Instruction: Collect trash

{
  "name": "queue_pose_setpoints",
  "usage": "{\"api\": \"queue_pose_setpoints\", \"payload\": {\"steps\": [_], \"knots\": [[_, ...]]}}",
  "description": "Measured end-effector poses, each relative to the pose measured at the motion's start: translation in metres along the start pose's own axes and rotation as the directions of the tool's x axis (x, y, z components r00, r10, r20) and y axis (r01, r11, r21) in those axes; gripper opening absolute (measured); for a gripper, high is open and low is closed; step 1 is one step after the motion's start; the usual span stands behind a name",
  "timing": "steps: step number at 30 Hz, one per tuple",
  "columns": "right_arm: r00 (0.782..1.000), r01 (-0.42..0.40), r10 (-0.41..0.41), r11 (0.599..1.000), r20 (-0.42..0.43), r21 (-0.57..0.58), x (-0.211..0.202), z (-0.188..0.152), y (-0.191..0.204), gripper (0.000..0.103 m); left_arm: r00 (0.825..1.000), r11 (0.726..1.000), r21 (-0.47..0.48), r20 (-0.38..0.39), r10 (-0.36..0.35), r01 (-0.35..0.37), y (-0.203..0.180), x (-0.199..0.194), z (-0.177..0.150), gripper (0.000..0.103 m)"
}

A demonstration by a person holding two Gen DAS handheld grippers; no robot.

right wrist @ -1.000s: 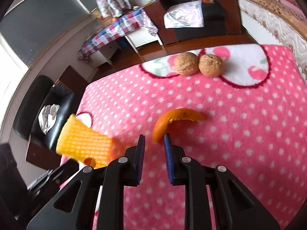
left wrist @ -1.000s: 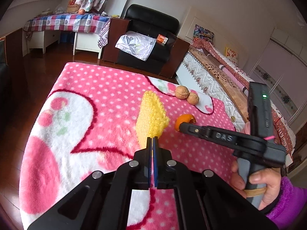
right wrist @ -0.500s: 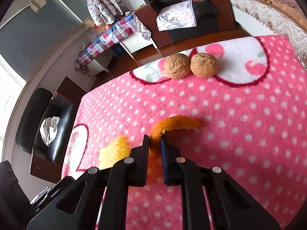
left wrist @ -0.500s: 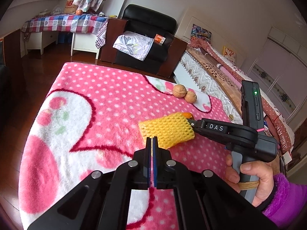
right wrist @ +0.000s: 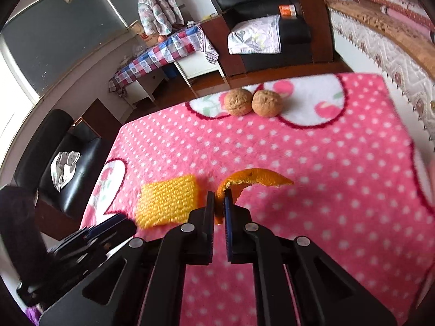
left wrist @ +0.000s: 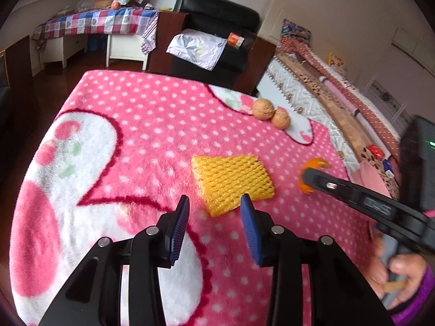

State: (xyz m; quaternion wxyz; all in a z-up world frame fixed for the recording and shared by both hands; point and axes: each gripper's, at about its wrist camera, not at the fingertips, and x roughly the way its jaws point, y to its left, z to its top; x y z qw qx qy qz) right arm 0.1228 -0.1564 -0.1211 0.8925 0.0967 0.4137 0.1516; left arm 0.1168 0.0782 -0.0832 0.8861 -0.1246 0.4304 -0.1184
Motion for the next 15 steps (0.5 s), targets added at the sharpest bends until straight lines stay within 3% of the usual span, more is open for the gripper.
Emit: {"api": "queue_pose_setpoints", "payload": {"steps": [5, 7, 9, 15], "knots": [[1.000, 0.008, -0.007, 0.999, 0.022, -0.034, -0.018, -0.004, -0.002, 0.007, 0.999, 0.999, -0.016, -0.006, 0.041, -0.041, 0.001, 0.013, -0.001, 0.033], [1.000, 0.008, -0.007, 0.999, 0.024, -0.042, -0.023, -0.007, -0.004, 0.007, 0.999, 0.999, -0.005, -0.010, 0.032, -0.032, -0.002, 0.014, -0.001, 0.016], [1.000, 0.005, -0.004, 0.999, 0.022, -0.044, -0.026, -0.010, -0.006, 0.007, 0.999, 0.999, 0.000, -0.006, 0.036, -0.036, -0.007, 0.014, -0.001, 0.008], [0.999, -0.004, 0.005, 0.999, 0.034, -0.050, -0.039, -0.017, -0.010, 0.007, 1.000, 1.000, 0.005, 0.015, 0.013, -0.013, -0.022, 0.001, -0.001, 0.005]]}}
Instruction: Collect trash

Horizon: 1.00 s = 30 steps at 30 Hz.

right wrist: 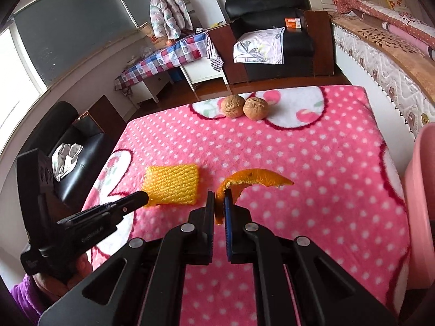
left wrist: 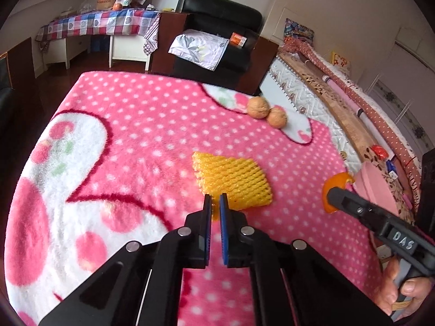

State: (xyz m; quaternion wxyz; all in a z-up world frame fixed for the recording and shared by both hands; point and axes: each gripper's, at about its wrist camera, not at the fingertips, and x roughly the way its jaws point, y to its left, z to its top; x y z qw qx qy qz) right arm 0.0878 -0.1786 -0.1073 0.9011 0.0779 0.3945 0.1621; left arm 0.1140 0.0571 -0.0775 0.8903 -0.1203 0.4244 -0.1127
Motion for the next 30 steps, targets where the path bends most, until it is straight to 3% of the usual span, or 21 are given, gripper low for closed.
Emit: {"api": "queue_pose_setpoints", "payload": {"steps": [14, 30], "knots": [[0.997, 0.008, -0.008, 1.000, 0.077, -0.004, -0.044, -0.009, -0.017, 0.007, 0.992, 0.993, 0.075, 0.079, -0.095, 0.089, -0.059, -0.040, 0.015, 0.005], [0.988, 0.042, -0.055, 0.995, 0.142, 0.092, -0.087, -0.015, -0.069, 0.007, 0.986, 0.972, 0.181, 0.055, -0.160, 0.147, -0.134, -0.030, 0.019, 0.005]]}}
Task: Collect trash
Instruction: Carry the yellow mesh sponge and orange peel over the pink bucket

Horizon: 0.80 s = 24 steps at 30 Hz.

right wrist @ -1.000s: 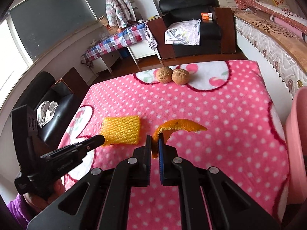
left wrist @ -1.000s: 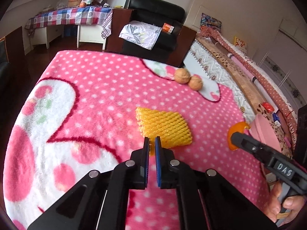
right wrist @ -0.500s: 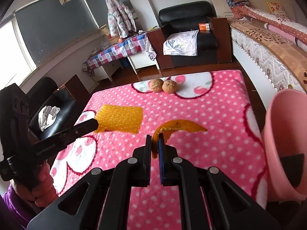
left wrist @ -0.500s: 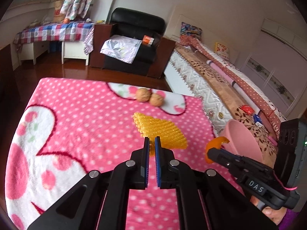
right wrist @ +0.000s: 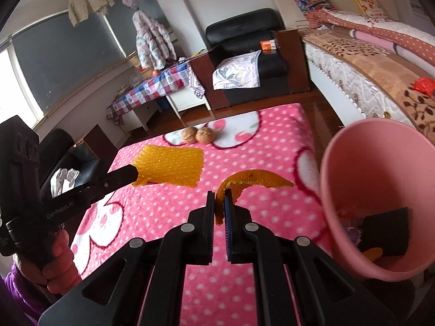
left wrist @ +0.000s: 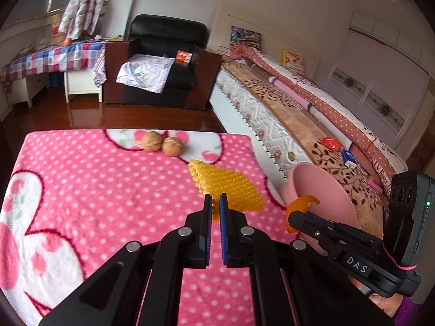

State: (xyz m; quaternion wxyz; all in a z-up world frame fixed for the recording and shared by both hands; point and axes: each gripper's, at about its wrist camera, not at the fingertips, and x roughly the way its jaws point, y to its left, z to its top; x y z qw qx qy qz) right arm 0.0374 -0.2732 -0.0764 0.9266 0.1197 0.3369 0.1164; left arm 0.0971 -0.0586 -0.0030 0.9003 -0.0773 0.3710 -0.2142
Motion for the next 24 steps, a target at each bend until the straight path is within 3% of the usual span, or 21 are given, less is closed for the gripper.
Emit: {"api": "queue_pose_setpoints", "payload": {"steps": [24], "knots": [[0.995, 0.075, -0.086, 0.981, 0.051, 0.181, -0.046, -0.010, -0.090, 0.007, 0.993, 0.978, 0.183, -0.071, -0.090, 0.102, -0.107, 0.045, 0.002, 0.005]]}}
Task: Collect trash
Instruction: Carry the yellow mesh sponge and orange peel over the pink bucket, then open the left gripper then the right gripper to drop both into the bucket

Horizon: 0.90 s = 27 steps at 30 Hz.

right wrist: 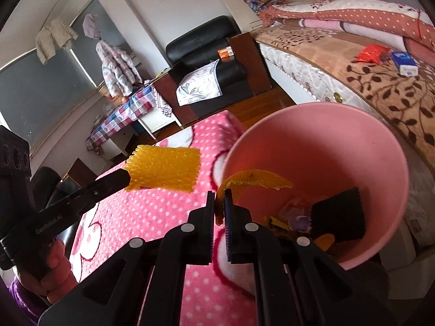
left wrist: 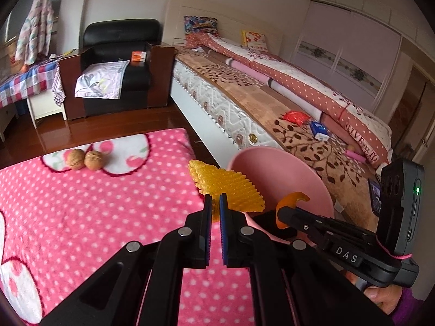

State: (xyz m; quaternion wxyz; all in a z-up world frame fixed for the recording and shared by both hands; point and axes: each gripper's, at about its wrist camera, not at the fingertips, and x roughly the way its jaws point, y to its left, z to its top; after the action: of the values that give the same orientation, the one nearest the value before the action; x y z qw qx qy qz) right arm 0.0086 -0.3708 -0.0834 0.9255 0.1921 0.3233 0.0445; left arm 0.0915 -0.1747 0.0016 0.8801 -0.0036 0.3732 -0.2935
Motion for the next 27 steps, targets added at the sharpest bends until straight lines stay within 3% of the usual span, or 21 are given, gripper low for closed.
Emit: {"api": "queue_pose_setpoints", "payload": {"steps": [27], "knots": [[0.999, 0.041, -0.040, 0.992, -0.011, 0.118, -0.006, -0.009, -0.058, 0.007, 0.994, 0.994, 0.106, -0.104, -0.012, 0.023, -0.052, 0.052, -0.009, 0.005]]}}
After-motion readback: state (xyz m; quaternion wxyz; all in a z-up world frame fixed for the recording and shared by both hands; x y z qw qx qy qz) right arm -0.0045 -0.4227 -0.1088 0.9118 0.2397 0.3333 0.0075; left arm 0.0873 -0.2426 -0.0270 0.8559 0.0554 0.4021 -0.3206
